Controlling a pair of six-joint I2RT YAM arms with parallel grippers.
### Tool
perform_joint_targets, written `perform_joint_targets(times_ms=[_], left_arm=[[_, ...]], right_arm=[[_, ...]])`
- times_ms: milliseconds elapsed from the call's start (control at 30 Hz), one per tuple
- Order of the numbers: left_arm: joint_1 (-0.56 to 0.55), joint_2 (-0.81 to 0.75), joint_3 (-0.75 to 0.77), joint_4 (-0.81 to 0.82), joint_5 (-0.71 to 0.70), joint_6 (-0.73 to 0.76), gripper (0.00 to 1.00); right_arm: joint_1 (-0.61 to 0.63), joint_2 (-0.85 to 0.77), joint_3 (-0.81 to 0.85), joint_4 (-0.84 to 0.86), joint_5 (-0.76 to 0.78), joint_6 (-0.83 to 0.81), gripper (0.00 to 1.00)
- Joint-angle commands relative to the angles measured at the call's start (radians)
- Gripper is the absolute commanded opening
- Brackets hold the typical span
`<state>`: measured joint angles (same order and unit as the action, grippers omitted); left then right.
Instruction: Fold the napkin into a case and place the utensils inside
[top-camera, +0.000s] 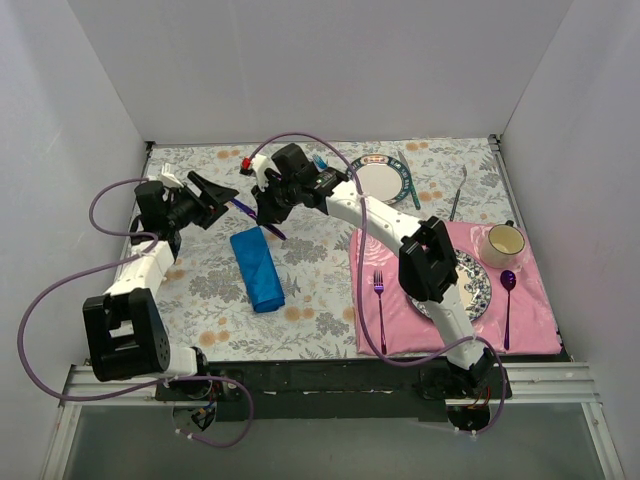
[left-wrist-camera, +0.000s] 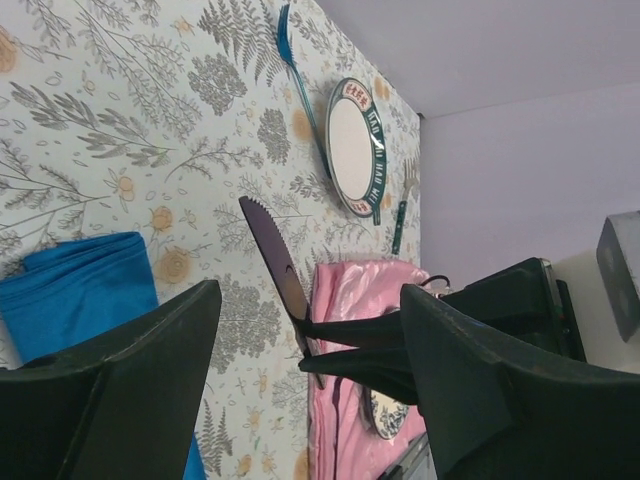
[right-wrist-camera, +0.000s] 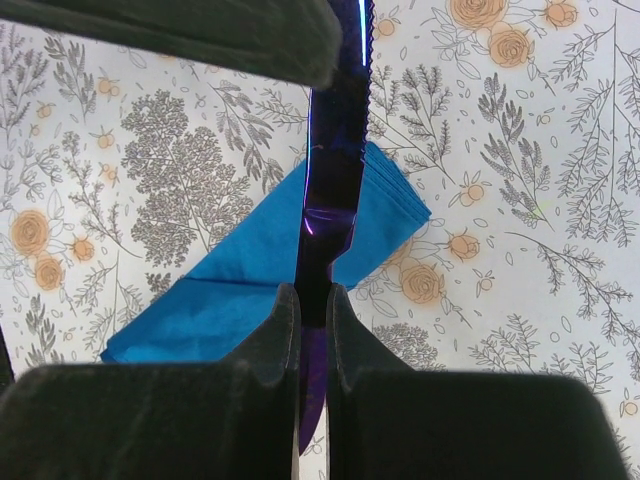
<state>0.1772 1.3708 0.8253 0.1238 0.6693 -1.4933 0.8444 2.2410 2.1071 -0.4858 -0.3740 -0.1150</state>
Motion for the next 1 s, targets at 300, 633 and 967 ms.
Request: perform_joint_targets(times_ms=[300, 633, 967], left_arm=[[-0.027, 0.033, 0.034, 0.031, 0.012, -0.053, 0.09], [0.01, 0.025, 0.018, 0.097, 0.277, -0.041, 0.0], [0.036, -0.018, -0.055, 0.396, 0.518, -0.171, 0.0]], right_arm=[[0.018, -0.146, -0.022, 0.098, -0.055, 0.043, 0.01], [-0.042, -0.175, -0.019, 0.062, -0.302, 0.107, 0.72], [-0.117, -0.204, -0.139, 0.104, -0.617, 0.236, 0.76]])
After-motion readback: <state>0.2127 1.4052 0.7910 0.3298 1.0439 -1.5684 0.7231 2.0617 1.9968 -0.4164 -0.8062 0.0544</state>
